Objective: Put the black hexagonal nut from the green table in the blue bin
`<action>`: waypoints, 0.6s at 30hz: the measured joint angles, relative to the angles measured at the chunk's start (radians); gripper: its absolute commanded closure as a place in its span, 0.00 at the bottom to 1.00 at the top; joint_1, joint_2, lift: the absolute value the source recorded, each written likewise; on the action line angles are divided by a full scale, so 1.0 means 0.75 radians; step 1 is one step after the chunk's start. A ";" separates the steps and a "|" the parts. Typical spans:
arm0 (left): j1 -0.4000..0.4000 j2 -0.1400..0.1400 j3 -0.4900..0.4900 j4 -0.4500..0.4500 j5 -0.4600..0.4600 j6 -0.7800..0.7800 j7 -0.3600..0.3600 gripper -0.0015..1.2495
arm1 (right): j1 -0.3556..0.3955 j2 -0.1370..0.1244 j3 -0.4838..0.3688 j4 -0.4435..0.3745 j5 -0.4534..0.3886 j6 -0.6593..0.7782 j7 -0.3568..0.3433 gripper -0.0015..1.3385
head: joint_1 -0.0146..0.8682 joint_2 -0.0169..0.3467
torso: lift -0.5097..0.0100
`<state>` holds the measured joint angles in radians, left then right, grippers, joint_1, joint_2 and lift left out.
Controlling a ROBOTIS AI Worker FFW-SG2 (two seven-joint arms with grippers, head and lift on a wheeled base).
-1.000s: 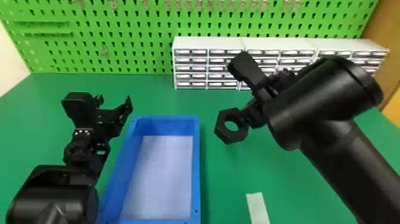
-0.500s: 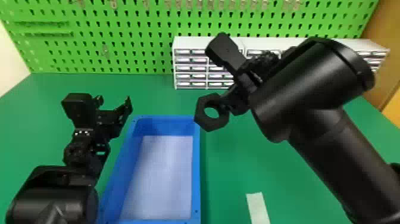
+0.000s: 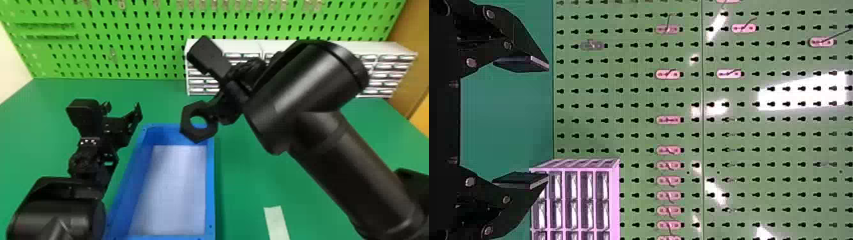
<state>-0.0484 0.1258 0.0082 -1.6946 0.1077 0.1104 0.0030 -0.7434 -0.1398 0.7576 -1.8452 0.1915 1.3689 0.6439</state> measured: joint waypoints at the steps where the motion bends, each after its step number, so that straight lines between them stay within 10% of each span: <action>1: 0.000 0.000 0.000 0.000 0.000 0.000 0.000 0.37 | -0.001 0.004 0.009 0.008 -0.027 -0.009 -0.016 0.80 | 0.79 0.19 | 0.79; 18: 0.003 0.002 0.003 -0.001 0.003 0.000 0.000 0.37 | -0.033 0.033 0.187 0.171 -0.359 -0.177 -0.205 0.80 | 0.79 0.19 | 0.79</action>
<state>-0.0459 0.1274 0.0103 -1.6950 0.1097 0.1107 0.0030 -0.7681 -0.1150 0.8980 -1.7172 -0.0775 1.2358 0.4900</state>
